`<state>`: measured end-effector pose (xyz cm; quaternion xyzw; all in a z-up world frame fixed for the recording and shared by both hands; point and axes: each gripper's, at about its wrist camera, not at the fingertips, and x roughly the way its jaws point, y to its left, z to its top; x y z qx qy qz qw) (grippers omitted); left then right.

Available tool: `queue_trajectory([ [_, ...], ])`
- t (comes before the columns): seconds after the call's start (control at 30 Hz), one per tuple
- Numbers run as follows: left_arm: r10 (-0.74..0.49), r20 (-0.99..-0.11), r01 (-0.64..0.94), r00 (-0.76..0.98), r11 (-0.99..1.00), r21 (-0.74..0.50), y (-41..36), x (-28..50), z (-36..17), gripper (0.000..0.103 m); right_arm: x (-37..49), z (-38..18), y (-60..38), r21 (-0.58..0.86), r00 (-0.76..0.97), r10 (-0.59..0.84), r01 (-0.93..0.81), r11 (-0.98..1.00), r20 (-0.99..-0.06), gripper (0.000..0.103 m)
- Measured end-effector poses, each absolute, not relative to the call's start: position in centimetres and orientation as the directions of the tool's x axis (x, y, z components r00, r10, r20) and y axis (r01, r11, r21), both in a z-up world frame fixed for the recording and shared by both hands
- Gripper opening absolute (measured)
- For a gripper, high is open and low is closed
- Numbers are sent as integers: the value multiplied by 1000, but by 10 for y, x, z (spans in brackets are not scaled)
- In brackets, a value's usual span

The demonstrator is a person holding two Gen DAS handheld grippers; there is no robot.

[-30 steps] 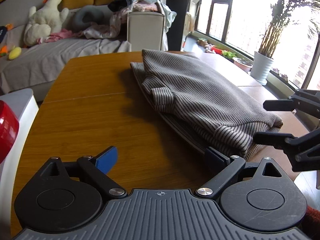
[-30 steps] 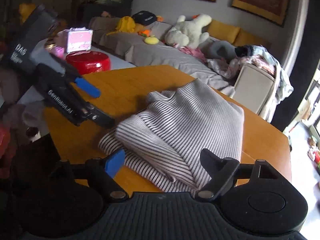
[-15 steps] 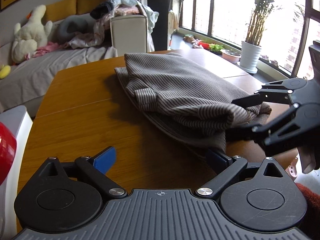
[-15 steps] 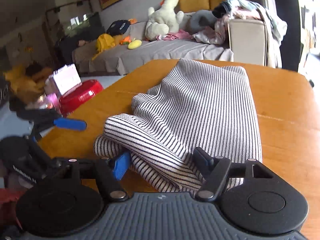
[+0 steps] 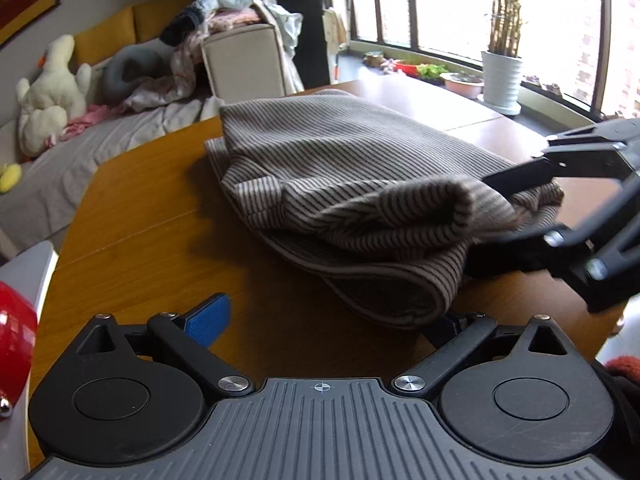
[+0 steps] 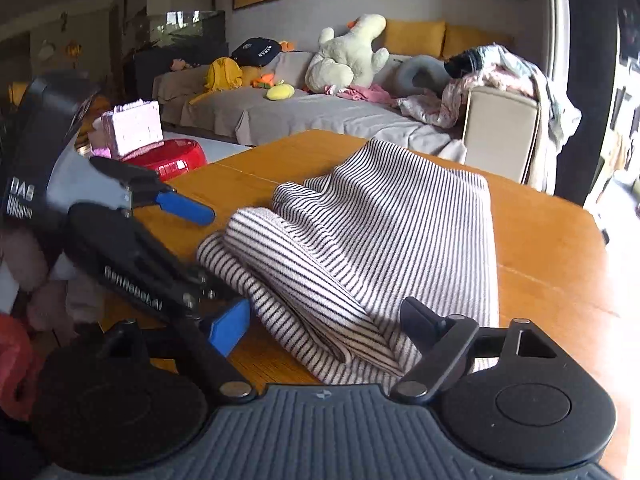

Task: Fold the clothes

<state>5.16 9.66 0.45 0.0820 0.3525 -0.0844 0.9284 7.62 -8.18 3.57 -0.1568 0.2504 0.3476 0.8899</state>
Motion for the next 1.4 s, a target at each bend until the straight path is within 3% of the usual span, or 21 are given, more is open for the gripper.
queue_trajectory([
  [0.3,-146,-663,181,734,983,-17,102,59,21,101,63,11,-53,-495,768,420,-635,593,-483,90],
  [0.47,-178,-671,169,720,982,-79,106,66,23,101,71,10,-40,-533,781,406,-622,574,-474,89],
  [0.5,-180,-671,169,719,982,-82,106,67,23,101,71,11,-39,-535,780,404,-624,569,-478,86],
  [0.53,-182,-671,168,719,982,-85,106,68,22,101,72,11,-38,-537,778,403,-626,565,-482,72],
  [0.57,-183,-671,167,718,982,-89,106,68,22,101,73,12,-37,-539,776,402,-628,561,-486,51],
  [0.63,-188,-671,165,717,981,-98,107,69,20,101,74,13,-35,-543,772,399,-633,552,-494,36],
  [1.1,-174,-607,92,775,982,-164,159,50,44,101,46,25,-40,-567,733,388,-679,466,-559,29],
  [1.4,-213,-593,146,776,976,-161,133,80,42,101,-13,44,-62,-631,718,367,-695,345,-591,28],
])
